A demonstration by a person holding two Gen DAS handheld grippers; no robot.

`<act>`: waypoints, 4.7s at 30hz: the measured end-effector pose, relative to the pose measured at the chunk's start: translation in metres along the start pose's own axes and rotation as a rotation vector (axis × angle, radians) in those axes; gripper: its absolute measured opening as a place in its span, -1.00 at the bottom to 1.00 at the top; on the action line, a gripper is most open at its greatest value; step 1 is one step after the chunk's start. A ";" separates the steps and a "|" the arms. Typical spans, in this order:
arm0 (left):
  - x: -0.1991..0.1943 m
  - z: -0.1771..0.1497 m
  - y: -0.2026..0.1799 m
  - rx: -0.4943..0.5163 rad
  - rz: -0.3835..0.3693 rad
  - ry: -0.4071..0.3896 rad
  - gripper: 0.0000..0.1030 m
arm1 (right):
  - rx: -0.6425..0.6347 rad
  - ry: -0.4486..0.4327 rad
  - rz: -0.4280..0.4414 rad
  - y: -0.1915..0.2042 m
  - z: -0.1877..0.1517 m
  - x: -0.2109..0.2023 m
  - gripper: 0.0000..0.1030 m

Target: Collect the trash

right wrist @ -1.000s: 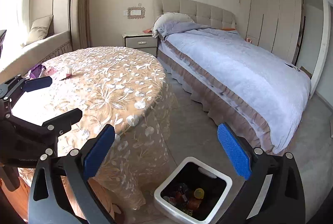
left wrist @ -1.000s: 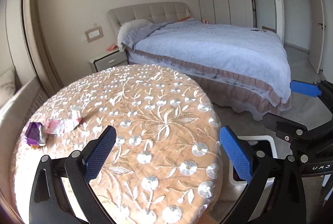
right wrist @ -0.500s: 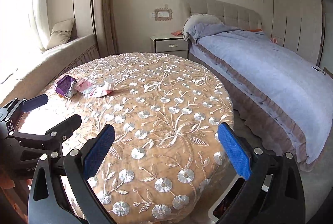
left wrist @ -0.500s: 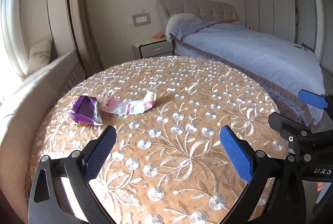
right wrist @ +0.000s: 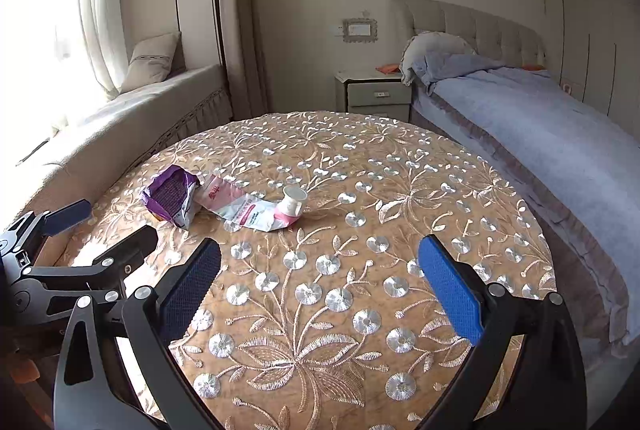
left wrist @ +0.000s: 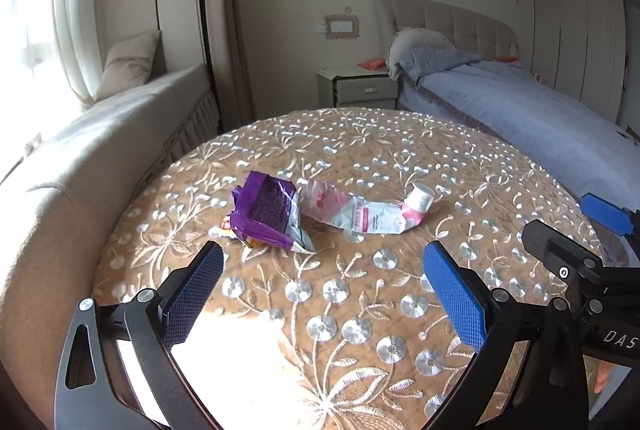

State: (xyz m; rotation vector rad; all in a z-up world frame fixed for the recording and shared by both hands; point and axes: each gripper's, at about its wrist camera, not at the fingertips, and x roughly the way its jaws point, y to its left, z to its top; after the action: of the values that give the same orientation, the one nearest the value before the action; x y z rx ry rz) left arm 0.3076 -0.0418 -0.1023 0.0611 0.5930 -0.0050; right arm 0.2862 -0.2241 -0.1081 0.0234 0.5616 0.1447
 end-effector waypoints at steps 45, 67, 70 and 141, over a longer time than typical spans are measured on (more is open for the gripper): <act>0.082 0.020 0.016 0.015 -0.037 0.160 0.24 | -0.072 0.131 -0.064 0.019 0.027 0.113 -0.30; -0.068 -0.031 -0.174 0.242 -0.319 0.031 0.25 | -0.171 0.037 -0.302 -0.098 -0.037 -0.095 -0.30; -0.080 -0.040 -0.206 0.292 -0.353 0.022 0.26 | -0.162 0.044 -0.346 -0.116 -0.048 -0.113 -0.31; -0.091 -0.127 -0.326 0.645 -0.703 0.028 0.91 | -0.131 0.079 -0.357 -0.237 -0.177 -0.178 0.91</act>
State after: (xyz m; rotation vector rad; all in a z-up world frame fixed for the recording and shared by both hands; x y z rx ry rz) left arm 0.1537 -0.3608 -0.1750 0.4754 0.5966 -0.8805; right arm 0.0742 -0.4872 -0.1788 -0.2103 0.6257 -0.1662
